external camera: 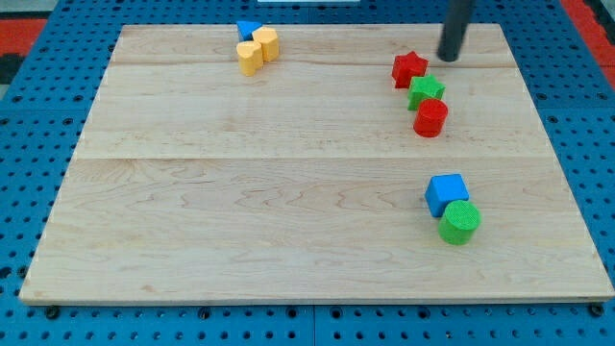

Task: Place the red star below the yellow heart

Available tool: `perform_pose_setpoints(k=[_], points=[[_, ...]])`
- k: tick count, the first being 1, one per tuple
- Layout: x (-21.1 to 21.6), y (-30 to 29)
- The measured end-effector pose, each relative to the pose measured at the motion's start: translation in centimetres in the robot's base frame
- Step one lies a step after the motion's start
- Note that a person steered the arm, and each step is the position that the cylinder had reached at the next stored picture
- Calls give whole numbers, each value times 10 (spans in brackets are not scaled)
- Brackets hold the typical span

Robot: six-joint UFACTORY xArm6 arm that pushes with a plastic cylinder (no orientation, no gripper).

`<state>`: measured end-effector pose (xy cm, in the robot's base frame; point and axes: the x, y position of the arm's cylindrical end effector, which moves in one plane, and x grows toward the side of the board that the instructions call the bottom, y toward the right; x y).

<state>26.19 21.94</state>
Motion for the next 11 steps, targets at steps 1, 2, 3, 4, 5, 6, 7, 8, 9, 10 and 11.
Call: perform_pose_setpoints(k=[1, 2, 3, 4, 5, 6, 7, 8, 9, 10, 11], points=[[20, 12], [22, -18], [18, -62], [27, -72], [31, -87], [41, -128], [70, -187], [78, -149], [101, -149], [113, -206], [109, -260]])
